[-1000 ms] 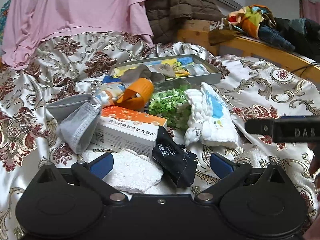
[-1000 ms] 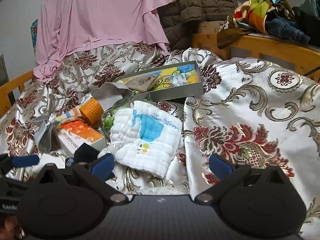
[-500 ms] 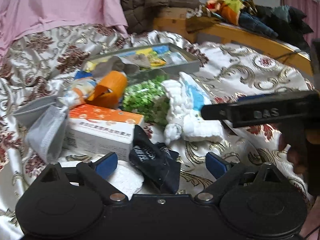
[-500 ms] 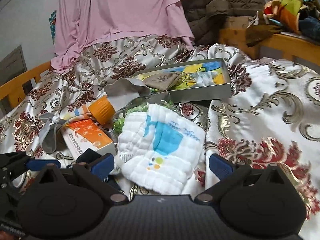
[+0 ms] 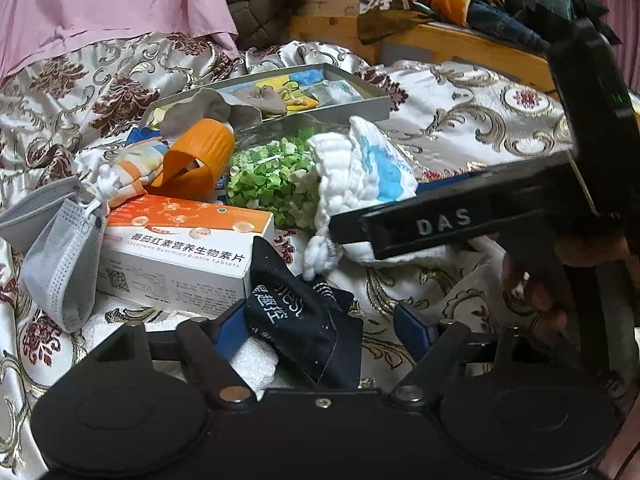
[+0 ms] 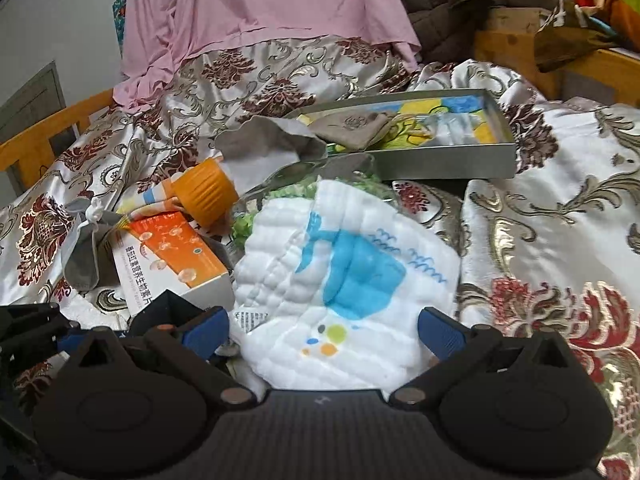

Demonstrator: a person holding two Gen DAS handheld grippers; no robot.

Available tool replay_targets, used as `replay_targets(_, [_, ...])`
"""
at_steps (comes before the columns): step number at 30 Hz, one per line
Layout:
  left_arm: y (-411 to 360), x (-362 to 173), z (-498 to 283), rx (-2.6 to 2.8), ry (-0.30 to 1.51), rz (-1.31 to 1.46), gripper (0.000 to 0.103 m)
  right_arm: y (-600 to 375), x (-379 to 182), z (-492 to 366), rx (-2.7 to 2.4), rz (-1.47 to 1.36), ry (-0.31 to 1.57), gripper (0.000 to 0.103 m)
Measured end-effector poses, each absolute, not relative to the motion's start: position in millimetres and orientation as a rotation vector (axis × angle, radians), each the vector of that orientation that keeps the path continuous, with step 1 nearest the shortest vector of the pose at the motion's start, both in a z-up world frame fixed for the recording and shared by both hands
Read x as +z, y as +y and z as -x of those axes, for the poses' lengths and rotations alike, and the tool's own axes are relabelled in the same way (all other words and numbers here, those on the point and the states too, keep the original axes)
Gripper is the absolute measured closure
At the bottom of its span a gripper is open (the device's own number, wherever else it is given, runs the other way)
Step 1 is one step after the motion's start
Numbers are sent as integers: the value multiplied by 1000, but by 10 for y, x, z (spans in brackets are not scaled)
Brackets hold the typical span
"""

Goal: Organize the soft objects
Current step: 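Grasp the black cloth pouch with the left tool while the right tool grasps the white muslin cloth, then carry the black pouch and white cloth with both tools over the tray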

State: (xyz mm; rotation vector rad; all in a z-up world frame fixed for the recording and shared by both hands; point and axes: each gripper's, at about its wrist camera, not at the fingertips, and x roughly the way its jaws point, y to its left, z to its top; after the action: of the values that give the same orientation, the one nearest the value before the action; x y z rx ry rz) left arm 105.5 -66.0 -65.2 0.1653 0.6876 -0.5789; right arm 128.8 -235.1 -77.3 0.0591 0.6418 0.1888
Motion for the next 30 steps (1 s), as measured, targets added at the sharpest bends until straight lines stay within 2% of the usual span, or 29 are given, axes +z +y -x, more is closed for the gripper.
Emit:
replay_targets(6, [-684,-695,-1118,-535,720,-172,57,-2338,-843,-1347,189,-60,657,1])
replay_targets(7, [-673,-694,-1131,-529,725,-163,59,-2339,-840,-1339,191,-65,654,2])
replay_targets(9, [-652,-690,-1149,-523,731,-139,65,-2354,-829,-1326,191,-80,653,10])
replay_targets(12, [-619,-678,-1169,-511,741,-99,73,-2367,-824,-1321,190,-90,657,14])
replay_targets(19, [-601,-663,-1149,-498,730,-66,84,-2318,-889,-1313,182,-64,697,24])
replay_targets(25, [-589,-623,-1106,-493,712,-52,89,-2305,-855,-1223,174,-75,684,49])
replay_targets(26, [-590,-613,-1097,-491,707,-51,89,-2305,-846,-1209,174,-77,683,54])
replay_targets(29, [-586,-581,-1059,-468,696,-51,89,-2311,-819,-1165,148,-59,679,79])
replay_targets(30, [-582,-570,-1054,-466,694,-50,89,-2335,-816,-1153,155,-72,681,81])
